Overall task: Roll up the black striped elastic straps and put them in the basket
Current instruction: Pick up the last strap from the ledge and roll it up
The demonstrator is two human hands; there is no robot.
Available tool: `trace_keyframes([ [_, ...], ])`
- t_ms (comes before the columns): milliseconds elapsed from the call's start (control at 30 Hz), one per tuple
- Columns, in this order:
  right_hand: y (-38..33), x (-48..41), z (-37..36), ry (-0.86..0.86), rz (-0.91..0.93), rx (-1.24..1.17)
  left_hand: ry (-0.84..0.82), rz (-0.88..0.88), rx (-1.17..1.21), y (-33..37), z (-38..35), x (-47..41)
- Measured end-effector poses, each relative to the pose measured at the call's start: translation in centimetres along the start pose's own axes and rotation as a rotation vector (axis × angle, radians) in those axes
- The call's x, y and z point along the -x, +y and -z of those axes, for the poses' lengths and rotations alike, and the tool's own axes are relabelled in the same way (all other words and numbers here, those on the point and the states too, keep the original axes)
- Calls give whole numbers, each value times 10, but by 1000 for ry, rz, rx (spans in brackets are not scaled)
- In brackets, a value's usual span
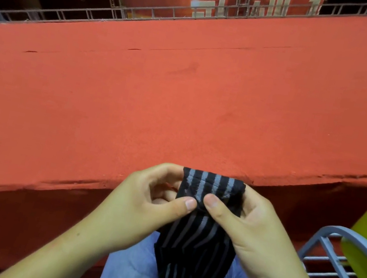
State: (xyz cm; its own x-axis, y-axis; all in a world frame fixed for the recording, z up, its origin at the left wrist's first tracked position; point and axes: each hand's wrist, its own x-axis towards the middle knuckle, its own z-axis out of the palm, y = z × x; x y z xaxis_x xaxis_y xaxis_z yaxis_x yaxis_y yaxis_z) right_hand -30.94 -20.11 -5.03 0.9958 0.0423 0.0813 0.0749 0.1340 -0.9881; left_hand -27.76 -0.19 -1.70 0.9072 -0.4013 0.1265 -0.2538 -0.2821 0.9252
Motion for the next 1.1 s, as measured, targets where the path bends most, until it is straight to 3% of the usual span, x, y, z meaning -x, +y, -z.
trace_keyframes([
  [267, -3, -6, -9, 28, 73, 47, 25, -84, 15, -1, -8, -3],
  [467, -33, -37, -14, 45, 259, 25, 74, -166, 58, 10, -13, -18],
  [600, -55, -60, -6, 118, 348, 16, 215, -216, 11, 5, -4, -26],
  [800, -62, -81, -1, 139, 318, -55, -76, -55, 73, -15, 0, -28],
  [1100, -77, -101, 8, 158, 325, -140, -146, 68, 30, -33, -4, -25],
])
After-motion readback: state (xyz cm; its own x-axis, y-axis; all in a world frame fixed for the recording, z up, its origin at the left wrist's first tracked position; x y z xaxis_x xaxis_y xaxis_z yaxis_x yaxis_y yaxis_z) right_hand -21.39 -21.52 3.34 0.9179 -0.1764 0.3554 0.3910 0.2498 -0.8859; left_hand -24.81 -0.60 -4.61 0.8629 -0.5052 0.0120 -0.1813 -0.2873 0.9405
